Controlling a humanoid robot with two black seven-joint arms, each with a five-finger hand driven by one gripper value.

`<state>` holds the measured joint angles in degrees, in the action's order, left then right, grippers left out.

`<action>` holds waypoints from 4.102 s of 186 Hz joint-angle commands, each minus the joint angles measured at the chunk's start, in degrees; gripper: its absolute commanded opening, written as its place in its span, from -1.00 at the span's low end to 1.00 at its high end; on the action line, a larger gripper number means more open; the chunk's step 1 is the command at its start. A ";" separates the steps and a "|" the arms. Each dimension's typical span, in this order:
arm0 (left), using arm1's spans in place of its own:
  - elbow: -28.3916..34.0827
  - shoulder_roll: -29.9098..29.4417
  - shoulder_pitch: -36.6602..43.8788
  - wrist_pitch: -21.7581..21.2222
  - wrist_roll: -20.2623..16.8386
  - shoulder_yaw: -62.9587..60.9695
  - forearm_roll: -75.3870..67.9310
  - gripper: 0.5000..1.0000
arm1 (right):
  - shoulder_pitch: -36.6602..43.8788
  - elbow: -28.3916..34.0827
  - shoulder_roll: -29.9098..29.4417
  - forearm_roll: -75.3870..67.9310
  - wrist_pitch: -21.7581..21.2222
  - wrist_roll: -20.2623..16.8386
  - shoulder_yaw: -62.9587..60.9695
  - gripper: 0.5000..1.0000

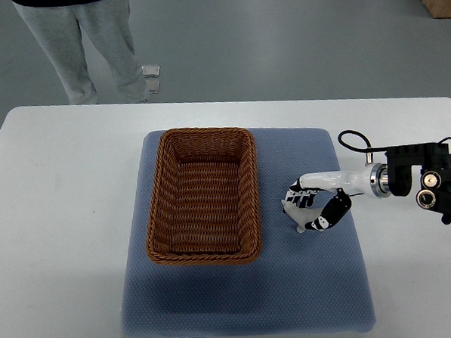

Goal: Place white bear in brown basket with right hand

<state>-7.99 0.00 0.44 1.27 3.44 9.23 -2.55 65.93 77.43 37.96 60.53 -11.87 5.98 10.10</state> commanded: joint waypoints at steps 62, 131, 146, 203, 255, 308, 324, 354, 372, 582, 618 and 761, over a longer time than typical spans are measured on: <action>0.00 0.00 0.00 0.05 -0.02 0.00 0.00 1.00 | 0.52 0.00 0.01 0.56 -0.53 -0.18 0.00 -1.00; 0.00 0.00 0.00 0.05 0.07 0.00 0.00 1.00 | 5.09 0.00 1.33 0.56 -0.96 -0.18 -0.26 -1.00; 0.00 0.00 0.00 0.05 -0.02 0.00 0.00 1.00 | 7.99 -0.52 0.45 0.64 -0.96 -0.18 -0.17 -1.00; 0.00 0.00 0.00 -0.04 0.07 0.00 0.00 1.00 | 17.39 -5.97 -8.60 0.20 -2.02 -0.35 0.09 -1.00; 0.00 0.00 0.00 0.05 -0.02 0.09 0.00 1.00 | 21.96 -7.64 -19.06 -0.15 -4.30 -0.44 0.35 -1.00; 0.00 0.00 0.00 -0.04 -0.02 0.09 0.00 1.00 | 20.12 -9.49 -27.67 -0.06 -4.74 -0.44 1.41 -1.00; 0.00 0.00 0.00 -0.04 -0.02 0.09 0.00 1.00 | 18.71 -11.95 -29.43 -0.06 -4.74 -0.44 2.38 -1.00; 0.00 0.00 0.00 0.05 -0.02 0.09 0.00 1.00 | 15.90 -14.06 -31.19 0.38 -5.01 -0.44 2.55 -0.99; 0.00 0.00 0.00 0.05 -0.02 0.09 0.00 1.00 | 14.93 -15.55 -31.89 0.47 -5.01 -0.44 2.64 -0.97; 0.00 0.00 0.00 0.05 0.07 0.09 0.00 1.00 | 11.59 -18.45 -33.83 0.56 -4.92 -0.53 2.73 0.30; 0.00 0.00 0.00 -0.04 -0.01 0.09 0.00 1.00 | 11.68 -18.45 -33.82 0.38 -5.01 -0.27 2.64 0.63; 0.00 0.00 0.00 -0.04 -0.02 0.09 0.00 1.00 | 14.49 -18.45 -24.86 -2.26 -7.21 0.26 -7.20 0.69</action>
<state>-8.00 0.00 0.44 1.28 3.44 9.32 -2.55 80.69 59.06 10.50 58.86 -19.13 6.24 6.98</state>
